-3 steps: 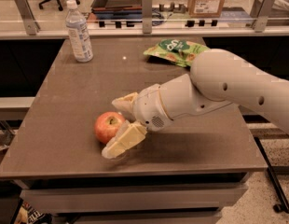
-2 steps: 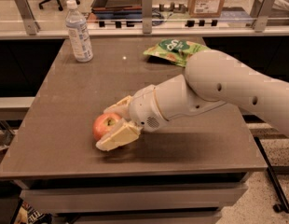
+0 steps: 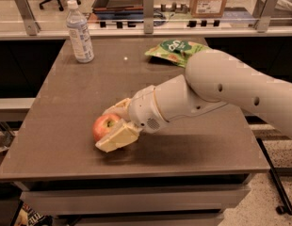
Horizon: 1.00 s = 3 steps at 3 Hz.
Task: Move apple near blue plastic bottle
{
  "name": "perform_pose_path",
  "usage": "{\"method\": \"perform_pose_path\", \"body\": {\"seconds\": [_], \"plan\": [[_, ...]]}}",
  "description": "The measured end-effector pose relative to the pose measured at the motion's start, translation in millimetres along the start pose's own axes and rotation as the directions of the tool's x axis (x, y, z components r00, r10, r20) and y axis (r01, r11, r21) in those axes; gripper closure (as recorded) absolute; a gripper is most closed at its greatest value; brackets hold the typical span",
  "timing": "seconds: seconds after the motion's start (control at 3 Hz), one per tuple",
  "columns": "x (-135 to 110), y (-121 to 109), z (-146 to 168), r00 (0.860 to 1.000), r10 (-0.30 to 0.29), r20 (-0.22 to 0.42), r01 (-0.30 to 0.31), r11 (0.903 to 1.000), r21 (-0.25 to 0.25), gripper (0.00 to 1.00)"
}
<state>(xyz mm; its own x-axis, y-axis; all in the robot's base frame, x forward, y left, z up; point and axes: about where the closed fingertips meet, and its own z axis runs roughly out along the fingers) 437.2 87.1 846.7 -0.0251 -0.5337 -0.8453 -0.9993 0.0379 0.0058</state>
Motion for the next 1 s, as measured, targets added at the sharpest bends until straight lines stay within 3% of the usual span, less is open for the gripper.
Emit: {"method": "perform_pose_path", "body": {"seconds": [0.33, 0.67, 1.0], "plan": [[-2, 1, 1, 1.000, -0.004, -0.001, 0.004, 1.0000, -0.001, 1.00], [-11, -16, -2, 1.000, 0.005, 0.005, -0.005, 1.0000, 0.003, 1.00], [-31, -56, -11, 1.000, 0.021, 0.016, -0.021, 0.9990, 0.039, 1.00]]}}
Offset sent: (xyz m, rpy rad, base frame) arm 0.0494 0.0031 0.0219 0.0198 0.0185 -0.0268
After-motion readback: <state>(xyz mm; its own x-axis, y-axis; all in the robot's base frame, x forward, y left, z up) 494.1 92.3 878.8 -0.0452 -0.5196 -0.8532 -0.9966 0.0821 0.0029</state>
